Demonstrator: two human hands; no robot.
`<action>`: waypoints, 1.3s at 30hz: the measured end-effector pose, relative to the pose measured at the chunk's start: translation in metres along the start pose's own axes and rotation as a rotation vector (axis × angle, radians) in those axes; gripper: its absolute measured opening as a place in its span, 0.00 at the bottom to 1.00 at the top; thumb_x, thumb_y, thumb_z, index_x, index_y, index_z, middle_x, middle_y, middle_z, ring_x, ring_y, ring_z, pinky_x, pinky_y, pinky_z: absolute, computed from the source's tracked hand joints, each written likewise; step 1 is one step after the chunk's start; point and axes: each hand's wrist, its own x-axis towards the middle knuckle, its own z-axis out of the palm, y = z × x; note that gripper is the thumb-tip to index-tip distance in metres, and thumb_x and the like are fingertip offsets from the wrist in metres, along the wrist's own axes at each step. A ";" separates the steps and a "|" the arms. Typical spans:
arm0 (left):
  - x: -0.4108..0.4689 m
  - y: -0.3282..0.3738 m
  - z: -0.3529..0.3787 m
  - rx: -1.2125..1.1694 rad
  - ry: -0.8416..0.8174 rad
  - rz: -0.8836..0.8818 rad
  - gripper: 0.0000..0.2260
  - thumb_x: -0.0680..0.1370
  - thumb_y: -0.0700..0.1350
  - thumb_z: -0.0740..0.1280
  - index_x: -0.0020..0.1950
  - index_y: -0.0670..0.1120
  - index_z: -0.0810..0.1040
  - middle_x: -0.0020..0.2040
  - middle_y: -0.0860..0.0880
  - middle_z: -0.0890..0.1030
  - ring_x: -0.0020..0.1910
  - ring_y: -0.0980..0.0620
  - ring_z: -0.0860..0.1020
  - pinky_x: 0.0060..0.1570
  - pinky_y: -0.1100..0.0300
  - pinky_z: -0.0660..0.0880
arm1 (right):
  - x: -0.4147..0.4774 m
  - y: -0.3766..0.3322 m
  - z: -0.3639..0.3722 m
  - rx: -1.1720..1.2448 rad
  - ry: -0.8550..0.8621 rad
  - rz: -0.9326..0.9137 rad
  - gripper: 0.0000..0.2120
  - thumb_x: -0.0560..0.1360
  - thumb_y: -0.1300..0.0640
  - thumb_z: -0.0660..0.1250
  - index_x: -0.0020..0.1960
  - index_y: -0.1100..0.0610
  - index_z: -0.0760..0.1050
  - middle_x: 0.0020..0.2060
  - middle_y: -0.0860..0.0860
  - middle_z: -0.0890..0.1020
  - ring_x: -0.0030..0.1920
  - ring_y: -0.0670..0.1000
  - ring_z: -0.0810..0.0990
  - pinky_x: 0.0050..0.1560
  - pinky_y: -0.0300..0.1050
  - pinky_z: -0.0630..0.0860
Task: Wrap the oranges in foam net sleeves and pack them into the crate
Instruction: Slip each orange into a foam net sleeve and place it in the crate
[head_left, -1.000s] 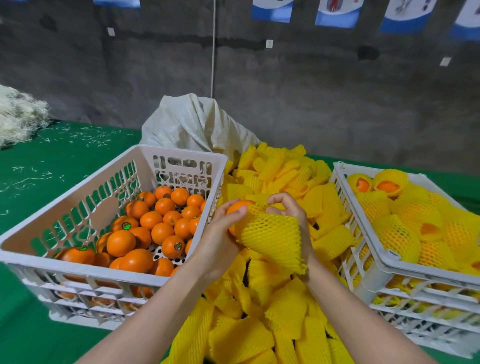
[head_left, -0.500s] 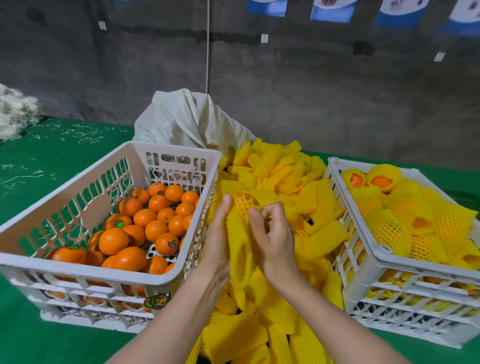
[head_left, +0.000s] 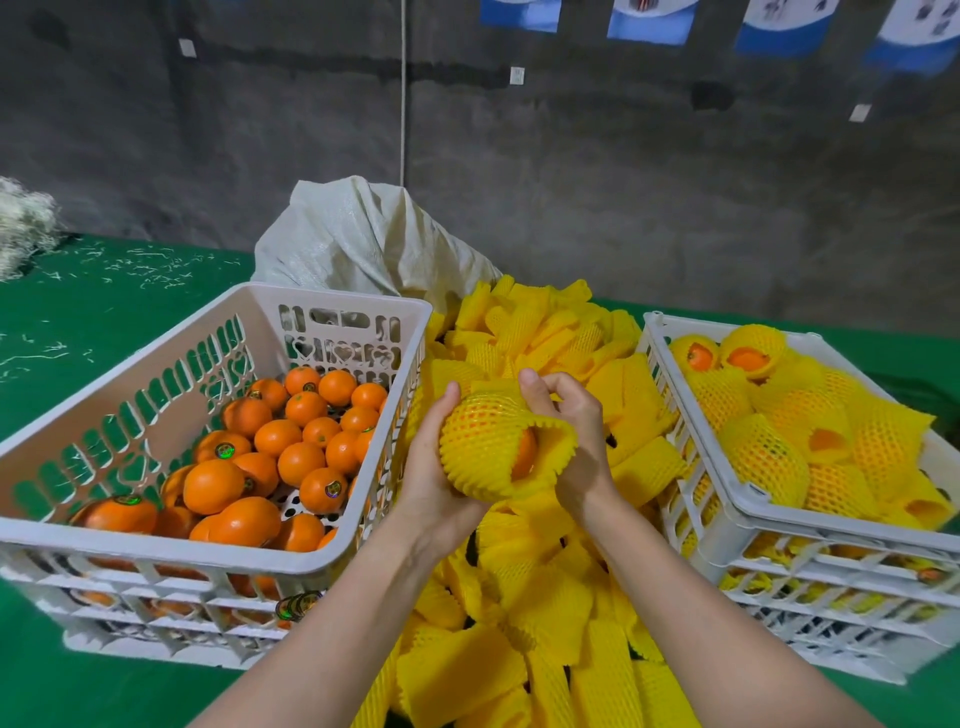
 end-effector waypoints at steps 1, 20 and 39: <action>0.000 0.000 0.002 -0.008 0.036 -0.007 0.22 0.68 0.57 0.68 0.56 0.44 0.80 0.47 0.42 0.84 0.43 0.45 0.84 0.40 0.52 0.81 | -0.003 0.001 0.001 0.033 -0.005 0.026 0.12 0.77 0.54 0.62 0.38 0.60 0.71 0.36 0.58 0.76 0.39 0.53 0.74 0.40 0.51 0.72; 0.015 -0.011 -0.009 0.834 0.510 0.707 0.22 0.79 0.50 0.63 0.27 0.43 0.65 0.25 0.46 0.62 0.29 0.48 0.60 0.33 0.48 0.61 | -0.023 0.013 0.013 0.506 -0.041 0.555 0.24 0.70 0.34 0.54 0.55 0.47 0.75 0.55 0.53 0.81 0.52 0.52 0.80 0.47 0.50 0.78; 0.013 -0.008 0.005 0.587 0.206 -0.269 0.29 0.74 0.68 0.58 0.58 0.45 0.76 0.43 0.41 0.83 0.32 0.43 0.82 0.34 0.54 0.78 | -0.021 0.014 -0.024 0.265 0.068 0.216 0.04 0.73 0.50 0.61 0.44 0.49 0.72 0.41 0.46 0.76 0.43 0.41 0.75 0.41 0.37 0.72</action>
